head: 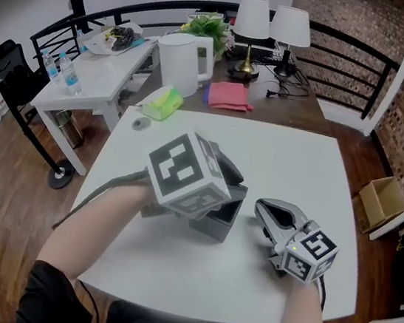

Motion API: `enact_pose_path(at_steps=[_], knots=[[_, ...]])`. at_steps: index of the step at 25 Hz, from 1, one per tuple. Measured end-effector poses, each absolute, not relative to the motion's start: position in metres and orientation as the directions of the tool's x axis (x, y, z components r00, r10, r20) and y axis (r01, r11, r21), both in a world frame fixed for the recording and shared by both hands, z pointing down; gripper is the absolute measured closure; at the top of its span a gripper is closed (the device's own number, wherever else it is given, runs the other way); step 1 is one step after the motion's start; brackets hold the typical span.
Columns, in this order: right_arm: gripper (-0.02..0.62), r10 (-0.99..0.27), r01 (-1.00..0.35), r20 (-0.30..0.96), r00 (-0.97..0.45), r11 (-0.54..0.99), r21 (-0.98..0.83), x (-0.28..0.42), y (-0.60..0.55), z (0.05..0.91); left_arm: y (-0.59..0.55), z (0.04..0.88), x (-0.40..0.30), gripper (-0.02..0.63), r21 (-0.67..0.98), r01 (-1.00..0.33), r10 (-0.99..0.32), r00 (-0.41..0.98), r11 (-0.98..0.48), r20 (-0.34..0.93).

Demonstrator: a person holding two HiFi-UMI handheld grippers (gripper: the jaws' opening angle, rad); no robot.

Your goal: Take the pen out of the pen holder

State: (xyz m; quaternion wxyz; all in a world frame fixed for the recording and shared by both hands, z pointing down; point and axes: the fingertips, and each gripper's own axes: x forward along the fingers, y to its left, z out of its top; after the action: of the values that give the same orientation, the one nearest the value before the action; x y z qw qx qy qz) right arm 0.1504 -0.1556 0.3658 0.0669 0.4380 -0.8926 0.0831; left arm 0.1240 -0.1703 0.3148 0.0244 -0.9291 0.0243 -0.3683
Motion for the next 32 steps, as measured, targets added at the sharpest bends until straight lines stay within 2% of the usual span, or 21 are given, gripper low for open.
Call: enact_pose_path(at_steps=[4, 6, 8, 13, 20, 24, 28, 32], knots=[[0.581, -0.771, -0.794, 0.197, -0.606, 0.6, -0.095, 0.149, -0.153, 0.369, -0.163, 0.32, 0.122, 0.517, -0.112, 0.031, -0.055, 0.725, -0.993, 0.687], [0.581, -0.771, -0.795, 0.199, -0.605, 0.6, -0.092, 0.149, -0.152, 0.369, -0.158, 0.32, 0.124, 0.549, -0.125, 0.063, -0.04, 0.73, -0.99, 0.682], [0.581, -0.77, -0.794, 0.198, -0.606, 0.601, -0.09, 0.15, -0.153, 0.368, -0.158, 0.319, 0.126, 0.549, -0.123, 0.075, -0.03, 0.727, -0.99, 0.686], [0.581, -0.77, -0.794, 0.197, -0.607, 0.601, -0.093, 0.149, -0.154, 0.367, -0.16, 0.318, 0.124, 0.552, -0.112, 0.071, -0.027, 0.719, -0.991, 0.695], [0.581, -0.767, -0.791, 0.201, -0.61, 0.604, -0.095, 0.149, -0.154, 0.367, -0.161, 0.308, 0.119, 0.558, -0.099, 0.043, -0.027, 0.792, -0.994, 0.61], [0.581, -0.768, -0.792, 0.199, -0.609, 0.603, -0.094, 0.15, -0.154, 0.367, -0.165, 0.288, 0.115, 0.558, -0.077, 0.0, -0.037, 0.877, -0.997, 0.479], [0.581, -0.772, -0.796, 0.199, -0.604, 0.599, -0.093, 0.152, -0.155, 0.367, -0.173, 0.253, 0.103, 0.558, -0.013, -0.035, -0.037, 0.965, -0.999, 0.259], [0.581, -0.776, -0.799, 0.195, -0.599, 0.594, -0.093, 0.154, -0.156, 0.368, -0.186, 0.22, 0.081, 0.558, 0.089, -0.067, -0.063, 0.997, -0.994, 0.048]])
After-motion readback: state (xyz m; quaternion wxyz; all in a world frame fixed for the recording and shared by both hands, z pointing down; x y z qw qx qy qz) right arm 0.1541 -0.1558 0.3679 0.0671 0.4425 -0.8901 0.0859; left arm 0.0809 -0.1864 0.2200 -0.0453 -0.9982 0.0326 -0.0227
